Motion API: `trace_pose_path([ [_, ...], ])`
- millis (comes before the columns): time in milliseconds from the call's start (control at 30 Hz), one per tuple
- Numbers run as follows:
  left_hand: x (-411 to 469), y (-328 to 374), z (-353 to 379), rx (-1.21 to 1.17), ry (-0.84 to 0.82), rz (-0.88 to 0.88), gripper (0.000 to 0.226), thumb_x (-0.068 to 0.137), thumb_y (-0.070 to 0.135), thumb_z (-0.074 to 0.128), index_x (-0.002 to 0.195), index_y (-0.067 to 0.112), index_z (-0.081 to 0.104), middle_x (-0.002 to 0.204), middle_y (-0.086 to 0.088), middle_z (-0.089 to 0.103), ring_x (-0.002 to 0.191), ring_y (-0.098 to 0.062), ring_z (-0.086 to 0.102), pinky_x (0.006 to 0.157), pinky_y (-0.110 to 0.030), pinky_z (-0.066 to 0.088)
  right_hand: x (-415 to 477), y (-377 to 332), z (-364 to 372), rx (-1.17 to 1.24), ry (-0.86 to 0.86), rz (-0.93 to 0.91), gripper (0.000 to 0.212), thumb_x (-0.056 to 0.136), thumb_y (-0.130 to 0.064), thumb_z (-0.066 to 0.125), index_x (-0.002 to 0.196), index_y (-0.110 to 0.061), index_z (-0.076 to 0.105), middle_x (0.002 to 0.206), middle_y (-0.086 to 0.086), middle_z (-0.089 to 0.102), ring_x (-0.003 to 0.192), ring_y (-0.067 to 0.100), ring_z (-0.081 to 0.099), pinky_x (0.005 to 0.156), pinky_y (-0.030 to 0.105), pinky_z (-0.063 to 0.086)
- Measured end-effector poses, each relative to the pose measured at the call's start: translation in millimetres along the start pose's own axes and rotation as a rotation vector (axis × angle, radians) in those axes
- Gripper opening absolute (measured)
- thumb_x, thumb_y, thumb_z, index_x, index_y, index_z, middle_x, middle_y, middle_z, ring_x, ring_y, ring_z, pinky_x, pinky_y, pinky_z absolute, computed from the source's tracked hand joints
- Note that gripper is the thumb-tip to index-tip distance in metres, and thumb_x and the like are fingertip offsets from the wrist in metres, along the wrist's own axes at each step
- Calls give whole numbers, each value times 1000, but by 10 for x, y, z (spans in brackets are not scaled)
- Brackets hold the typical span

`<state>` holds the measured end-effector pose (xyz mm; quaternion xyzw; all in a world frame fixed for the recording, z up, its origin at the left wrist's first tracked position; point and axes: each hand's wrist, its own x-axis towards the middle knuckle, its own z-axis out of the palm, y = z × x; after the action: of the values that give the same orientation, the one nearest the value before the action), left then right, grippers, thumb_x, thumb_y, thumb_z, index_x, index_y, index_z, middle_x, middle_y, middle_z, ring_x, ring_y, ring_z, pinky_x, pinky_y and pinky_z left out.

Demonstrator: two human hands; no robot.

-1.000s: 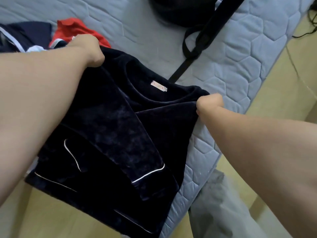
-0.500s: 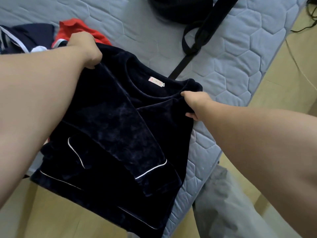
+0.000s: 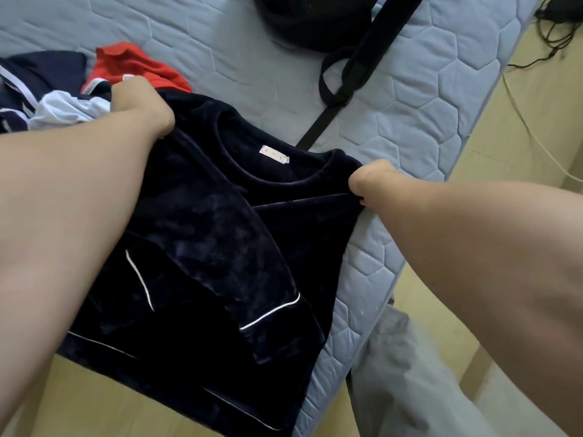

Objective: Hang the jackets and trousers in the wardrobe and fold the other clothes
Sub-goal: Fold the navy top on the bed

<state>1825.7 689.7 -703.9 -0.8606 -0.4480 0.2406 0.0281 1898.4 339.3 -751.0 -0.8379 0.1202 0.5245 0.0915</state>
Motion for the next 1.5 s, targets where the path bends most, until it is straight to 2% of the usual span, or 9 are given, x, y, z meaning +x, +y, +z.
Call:
trace_pose_path([
  [200, 48, -106, 76, -172, 52, -33, 49, 92, -2, 55, 139, -11, 44, 140, -36, 47, 136, -50, 40, 115, -46, 31, 87, 151, -109, -30, 224, 9, 20, 89, -5, 57, 71, -5, 48, 85, 11, 62, 86, 30, 65, 77, 34, 57],
  [333, -87, -120, 65, -275, 88, -5, 47, 85, 4, 55, 131, -5, 51, 133, -29, 56, 128, -47, 49, 110, -46, 40, -69, 171, -31, 164, 228, -17, 8, 85, -10, 54, 86, -5, 60, 67, 9, 65, 75, 27, 69, 66, 33, 54],
  [467, -421, -75, -64, -346, 165, 87, 43, 86, 14, 54, 128, 8, 53, 140, -21, 47, 132, -39, 45, 111, -46, 37, -239, 182, 60, 222, 338, -18, 57, 87, -26, 51, 140, -9, 38, 134, 16, 51, 102, 36, 65, 81, 42, 53],
  [567, -814, -198, -20, -299, 259, 222, 40, 85, 12, 55, 124, 10, 54, 139, -19, 44, 130, -38, 43, 109, -47, 36, -495, 276, 311, 120, 495, -190, 51, 94, -37, 55, 134, -12, 38, 136, 13, 38, 109, 38, 58, 87, 48, 51],
  [767, -1700, -855, 557, -497, 376, -362, 33, 80, 18, 54, 113, 19, 57, 131, -10, 52, 123, -34, 50, 101, -44, 37, -1071, 638, 1082, -51, 132, -415, 40, 94, -57, 52, 109, -21, 45, 118, 6, 54, 104, 32, 60, 89, 46, 52],
  [933, -2200, -1316, 1210, -556, 8, -860, 52, 82, 22, 57, 131, 7, 49, 140, -17, 48, 127, -40, 49, 104, -50, 39, -1416, 833, 1701, -156, -217, -164, 56, 85, -46, 64, 126, -20, 35, 124, 7, 60, 117, 34, 58, 102, 49, 46],
  [1067, -2238, -1456, 1437, -785, -267, -753, 50, 80, 23, 68, 126, 5, 56, 114, -10, 65, 96, -32, 59, 79, -36, 46, -1452, 865, 1908, -162, -214, -64, 48, 87, -19, 56, 131, -15, 37, 129, 10, 58, 120, 33, 56, 106, 48, 44],
  [1233, -2091, -1546, 1365, -725, -131, -472, 11, 87, 16, 59, 81, 23, 65, 99, -1, 65, 96, -31, 65, 78, -32, 50, -1338, 913, 1874, -242, -167, -144, 33, 90, -12, 52, 122, -9, 61, 123, 13, 65, 111, 33, 64, 92, 38, 54],
  [1500, -1818, -1716, 1290, -673, -36, -723, 66, 82, 6, 63, 142, 10, 36, 149, -14, 35, 122, -39, 54, 93, -39, 45, -1312, 923, 1848, -291, -148, -151, 34, 90, -12, 51, 122, -11, 61, 120, 11, 66, 107, 32, 64, 95, 41, 55],
])
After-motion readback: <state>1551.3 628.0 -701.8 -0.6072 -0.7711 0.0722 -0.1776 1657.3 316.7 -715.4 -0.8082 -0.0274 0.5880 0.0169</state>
